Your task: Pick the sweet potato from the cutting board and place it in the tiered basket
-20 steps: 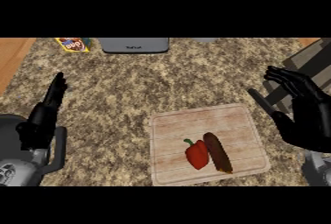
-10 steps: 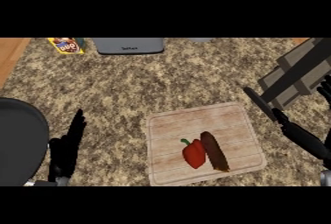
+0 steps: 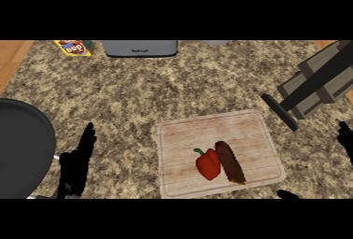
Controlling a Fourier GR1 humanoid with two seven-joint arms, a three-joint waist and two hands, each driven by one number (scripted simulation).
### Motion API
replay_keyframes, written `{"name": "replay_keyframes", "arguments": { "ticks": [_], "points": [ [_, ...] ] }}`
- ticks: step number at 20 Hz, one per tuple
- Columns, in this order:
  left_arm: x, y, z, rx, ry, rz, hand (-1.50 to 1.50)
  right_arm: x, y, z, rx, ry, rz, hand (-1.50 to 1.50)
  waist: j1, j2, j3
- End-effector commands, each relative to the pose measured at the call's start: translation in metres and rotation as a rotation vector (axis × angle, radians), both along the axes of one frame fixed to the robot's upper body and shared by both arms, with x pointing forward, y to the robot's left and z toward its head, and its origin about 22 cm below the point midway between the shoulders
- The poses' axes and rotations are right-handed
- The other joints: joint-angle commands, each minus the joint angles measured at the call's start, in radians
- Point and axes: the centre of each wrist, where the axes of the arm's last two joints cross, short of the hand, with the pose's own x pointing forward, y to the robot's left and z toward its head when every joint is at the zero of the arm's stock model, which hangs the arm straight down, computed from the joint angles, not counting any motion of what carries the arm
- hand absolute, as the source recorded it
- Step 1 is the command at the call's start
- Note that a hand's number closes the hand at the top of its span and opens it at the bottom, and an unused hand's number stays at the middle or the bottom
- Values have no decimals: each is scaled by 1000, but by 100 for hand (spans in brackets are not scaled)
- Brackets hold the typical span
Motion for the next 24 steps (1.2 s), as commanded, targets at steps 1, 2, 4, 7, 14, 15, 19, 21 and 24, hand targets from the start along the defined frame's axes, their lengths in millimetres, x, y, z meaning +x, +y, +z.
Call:
{"name": "replay_keyframes", "arguments": {
  "ticks": [1, 2, 4, 7, 14, 15, 19, 21, 24],
  "points": [
    [-4, -4, -4, -3, 10, -8, 0, -19, -2, 4, -214, 234, 37, -150, 14, 4, -3],
    [0, 1, 0, 1, 13, -10, 0, -25, -1, 17, -258, 263, 48, -150, 6, 2, -4],
    [5, -9, -2, -8, 7, -16, 0, -29, 1, 14, -365, 334, 35, -150, 8, 6, -4],
    [2, -11, -1, 1, -4, -26, 0, -30, 9, 36, -482, 382, -32, -150, 22, 6, -5],
    [6, -25, 6, -3, 3, -50, 0, -22, 47, 43, -564, 422, -168, -150, 52, 6, 0],
    [14, -8, 2, -1, 3, -37, 0, -19, 54, 42, -575, 416, -169, -150, 46, 8, 0],
    [-6, -24, -8, -7, 2, -66, 0, -9, 82, 35, -648, 458, -202, -150, 52, 4, 1],
    [18, -17, 14, -8, 6, -54, 0, -6, 99, 17, -701, 493, -184, -150, 49, 4, 2],
    [6, -12, 0, -11, -5, -32, 0, 9, 106, -1, -776, 578, -222, -150, 46, 6, 3]
  ]
}}
